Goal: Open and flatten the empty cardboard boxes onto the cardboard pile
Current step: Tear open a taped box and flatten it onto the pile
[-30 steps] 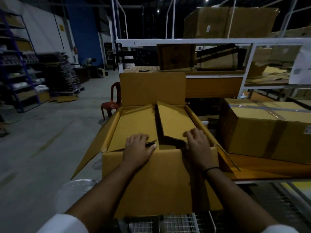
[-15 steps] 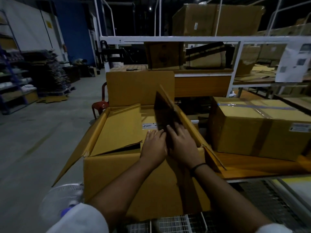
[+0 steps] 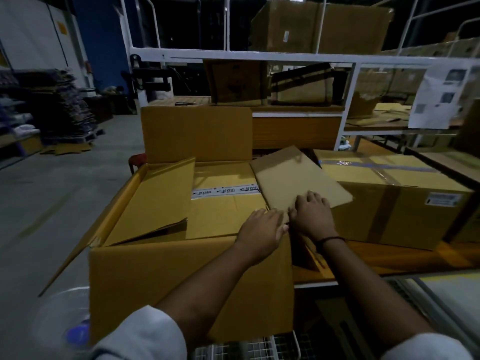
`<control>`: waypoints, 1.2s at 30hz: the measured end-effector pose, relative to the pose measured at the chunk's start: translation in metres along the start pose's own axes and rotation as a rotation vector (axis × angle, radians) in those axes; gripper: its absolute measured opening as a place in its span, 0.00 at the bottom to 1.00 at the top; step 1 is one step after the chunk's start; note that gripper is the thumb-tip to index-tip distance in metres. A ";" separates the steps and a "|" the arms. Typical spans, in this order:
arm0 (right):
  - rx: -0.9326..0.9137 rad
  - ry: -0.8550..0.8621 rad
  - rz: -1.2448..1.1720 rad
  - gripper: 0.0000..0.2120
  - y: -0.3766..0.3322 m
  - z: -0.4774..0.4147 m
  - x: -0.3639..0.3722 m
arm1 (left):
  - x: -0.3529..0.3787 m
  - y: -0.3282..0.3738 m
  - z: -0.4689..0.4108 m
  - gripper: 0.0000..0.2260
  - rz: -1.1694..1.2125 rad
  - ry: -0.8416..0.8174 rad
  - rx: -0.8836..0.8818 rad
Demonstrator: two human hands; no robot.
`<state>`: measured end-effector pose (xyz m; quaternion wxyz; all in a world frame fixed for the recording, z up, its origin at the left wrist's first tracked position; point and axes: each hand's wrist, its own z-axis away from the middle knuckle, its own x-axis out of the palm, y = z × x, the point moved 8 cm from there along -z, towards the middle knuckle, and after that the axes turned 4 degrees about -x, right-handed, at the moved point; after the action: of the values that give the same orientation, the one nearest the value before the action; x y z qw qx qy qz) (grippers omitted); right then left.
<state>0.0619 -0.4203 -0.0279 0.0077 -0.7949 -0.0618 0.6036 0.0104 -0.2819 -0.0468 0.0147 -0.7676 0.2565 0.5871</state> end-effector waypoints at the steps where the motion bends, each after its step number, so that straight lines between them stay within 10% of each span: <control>1: 0.031 -0.050 -0.059 0.19 0.006 -0.001 0.006 | 0.005 0.001 -0.003 0.24 -0.021 -0.021 0.002; 18: 0.248 -0.204 -1.025 0.16 0.016 0.031 0.058 | 0.017 0.010 -0.013 0.27 -0.167 0.065 0.022; 29: 0.035 0.050 -0.480 0.16 0.014 0.015 0.016 | 0.013 0.002 -0.011 0.29 -0.121 -0.003 -0.088; 36: -0.093 0.090 -0.538 0.21 -0.063 0.019 0.007 | -0.013 -0.054 0.028 0.30 -0.167 -0.020 -0.295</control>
<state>0.0400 -0.3580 -0.0341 0.1341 -0.7753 -0.2980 0.5405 0.0056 -0.2213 -0.0584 -0.0466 -0.7742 0.1026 0.6228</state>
